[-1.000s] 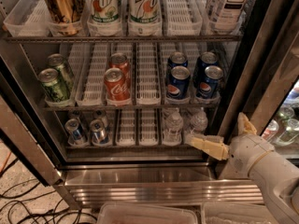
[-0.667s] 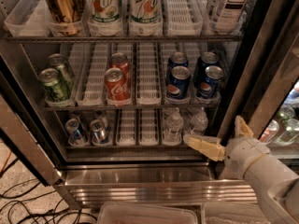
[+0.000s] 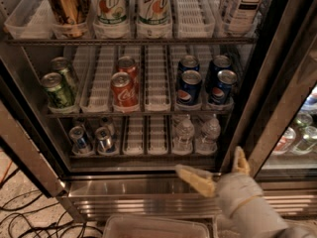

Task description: Pick pepsi can from middle shelf of fridge

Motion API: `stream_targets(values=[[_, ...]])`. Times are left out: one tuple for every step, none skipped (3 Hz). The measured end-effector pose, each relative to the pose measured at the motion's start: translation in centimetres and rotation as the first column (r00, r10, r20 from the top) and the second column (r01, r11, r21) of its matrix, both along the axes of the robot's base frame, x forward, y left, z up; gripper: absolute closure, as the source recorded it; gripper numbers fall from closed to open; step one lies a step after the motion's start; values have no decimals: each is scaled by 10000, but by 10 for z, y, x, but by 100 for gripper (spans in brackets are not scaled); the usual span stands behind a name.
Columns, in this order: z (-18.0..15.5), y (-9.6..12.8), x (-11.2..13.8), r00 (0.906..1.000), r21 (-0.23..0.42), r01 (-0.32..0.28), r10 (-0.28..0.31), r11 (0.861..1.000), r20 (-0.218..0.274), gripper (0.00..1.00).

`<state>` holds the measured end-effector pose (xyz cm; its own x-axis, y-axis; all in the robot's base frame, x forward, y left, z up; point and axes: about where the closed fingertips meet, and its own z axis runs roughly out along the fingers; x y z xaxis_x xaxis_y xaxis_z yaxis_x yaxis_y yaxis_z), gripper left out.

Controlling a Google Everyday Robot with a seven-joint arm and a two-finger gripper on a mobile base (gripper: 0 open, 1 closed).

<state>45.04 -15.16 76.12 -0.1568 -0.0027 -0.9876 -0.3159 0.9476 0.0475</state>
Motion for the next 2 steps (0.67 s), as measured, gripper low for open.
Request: stream_targets(values=[[20,52,-14,9956,-529,-195,242,9984,910,0],[45,92,-18,9835,-885,-333,485,9955,1744,0]])
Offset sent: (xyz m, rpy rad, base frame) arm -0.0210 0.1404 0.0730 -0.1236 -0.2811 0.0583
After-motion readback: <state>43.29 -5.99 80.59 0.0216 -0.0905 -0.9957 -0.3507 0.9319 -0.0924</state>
